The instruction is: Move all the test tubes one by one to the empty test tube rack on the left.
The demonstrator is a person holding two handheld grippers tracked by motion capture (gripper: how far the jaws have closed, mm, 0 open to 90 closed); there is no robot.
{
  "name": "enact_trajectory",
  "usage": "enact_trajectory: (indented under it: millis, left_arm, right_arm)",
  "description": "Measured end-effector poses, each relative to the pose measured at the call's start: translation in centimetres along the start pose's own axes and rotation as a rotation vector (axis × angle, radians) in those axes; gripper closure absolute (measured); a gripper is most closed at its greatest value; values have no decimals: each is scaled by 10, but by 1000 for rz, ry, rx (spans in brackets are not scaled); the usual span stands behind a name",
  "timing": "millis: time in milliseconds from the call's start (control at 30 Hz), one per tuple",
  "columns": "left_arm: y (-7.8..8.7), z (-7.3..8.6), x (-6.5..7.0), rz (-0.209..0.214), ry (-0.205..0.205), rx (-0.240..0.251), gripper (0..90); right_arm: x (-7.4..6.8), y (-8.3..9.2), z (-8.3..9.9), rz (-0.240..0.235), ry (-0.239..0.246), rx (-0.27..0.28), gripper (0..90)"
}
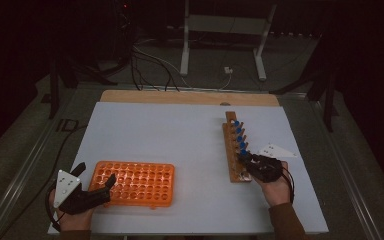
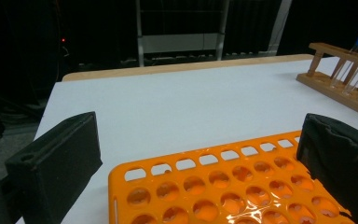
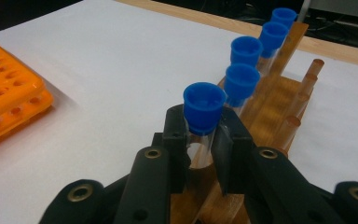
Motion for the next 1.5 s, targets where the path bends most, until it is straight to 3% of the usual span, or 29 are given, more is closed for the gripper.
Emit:
enact_trajectory:
  millis: [233,433,500,767,933,1300,1500]
  left_arm:
    - [-2,-1,6,15,-18,-4,3]
    - [-7,-3,15,66,-28,-15,3]
    - [-10,-5,18,81,-43,-15,3]
    - [-12,-23,24,106,-20,-5,3]
    - [-16,-32,32,128,-34,-14,3]
    - [-35,-49,53,186,-63,-17,3]
    - [-51,-62,72,238,-85,-14,4]
  right_arm:
    - [-1,4,-5,1,10,4,772]
    - [3,9,-11,6,10,2,772]
    - [4,11,-13,6,7,0,772]
    - [8,20,-24,-6,-7,8,772]
    - [9,30,-38,-11,2,19,773]
    - [6,44,-63,-23,27,43,772]
    - [-3,48,-78,-49,32,69,773]
Point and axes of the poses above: each handheld gripper's, and its own axes: y roughly backward along the jaws, z roughly out of its underside, x roughly to its right, the point moved 9 cm from there along -y, roughly forward along the jaws, and after that the axes turned 8 degrees about z, right-handed, at the moved point
